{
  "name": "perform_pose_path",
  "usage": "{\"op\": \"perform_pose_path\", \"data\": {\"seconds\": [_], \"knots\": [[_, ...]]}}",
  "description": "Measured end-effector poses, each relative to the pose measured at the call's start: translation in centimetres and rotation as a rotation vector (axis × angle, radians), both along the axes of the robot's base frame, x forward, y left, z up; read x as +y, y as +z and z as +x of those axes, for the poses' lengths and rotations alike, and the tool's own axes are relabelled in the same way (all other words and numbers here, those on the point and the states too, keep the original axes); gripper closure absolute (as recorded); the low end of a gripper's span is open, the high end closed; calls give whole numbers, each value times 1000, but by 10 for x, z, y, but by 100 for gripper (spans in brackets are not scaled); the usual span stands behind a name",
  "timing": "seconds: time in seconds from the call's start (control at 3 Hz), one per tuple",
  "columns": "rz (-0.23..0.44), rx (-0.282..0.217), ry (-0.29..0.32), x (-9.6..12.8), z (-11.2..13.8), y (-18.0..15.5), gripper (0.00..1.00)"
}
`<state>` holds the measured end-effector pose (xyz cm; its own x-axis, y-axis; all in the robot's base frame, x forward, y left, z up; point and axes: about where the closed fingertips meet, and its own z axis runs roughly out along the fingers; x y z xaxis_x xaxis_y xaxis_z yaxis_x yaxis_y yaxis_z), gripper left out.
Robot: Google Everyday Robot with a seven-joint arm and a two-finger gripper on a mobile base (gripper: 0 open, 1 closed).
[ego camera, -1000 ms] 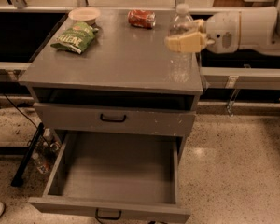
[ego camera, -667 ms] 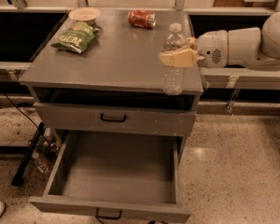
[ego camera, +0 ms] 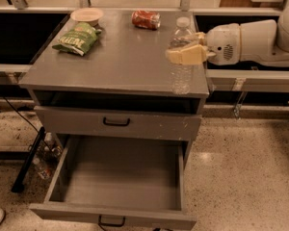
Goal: Place water bottle into middle drawer
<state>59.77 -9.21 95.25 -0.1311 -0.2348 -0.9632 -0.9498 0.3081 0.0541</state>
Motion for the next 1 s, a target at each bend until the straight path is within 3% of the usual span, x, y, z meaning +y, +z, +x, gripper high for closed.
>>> {"op": "perform_pose_path", "data": {"seconds": [0.67,1.0], "knots": [[10,-56,-47,-33,-67,32,100],[26,10,-58,-36,-82,-10,100]]}}
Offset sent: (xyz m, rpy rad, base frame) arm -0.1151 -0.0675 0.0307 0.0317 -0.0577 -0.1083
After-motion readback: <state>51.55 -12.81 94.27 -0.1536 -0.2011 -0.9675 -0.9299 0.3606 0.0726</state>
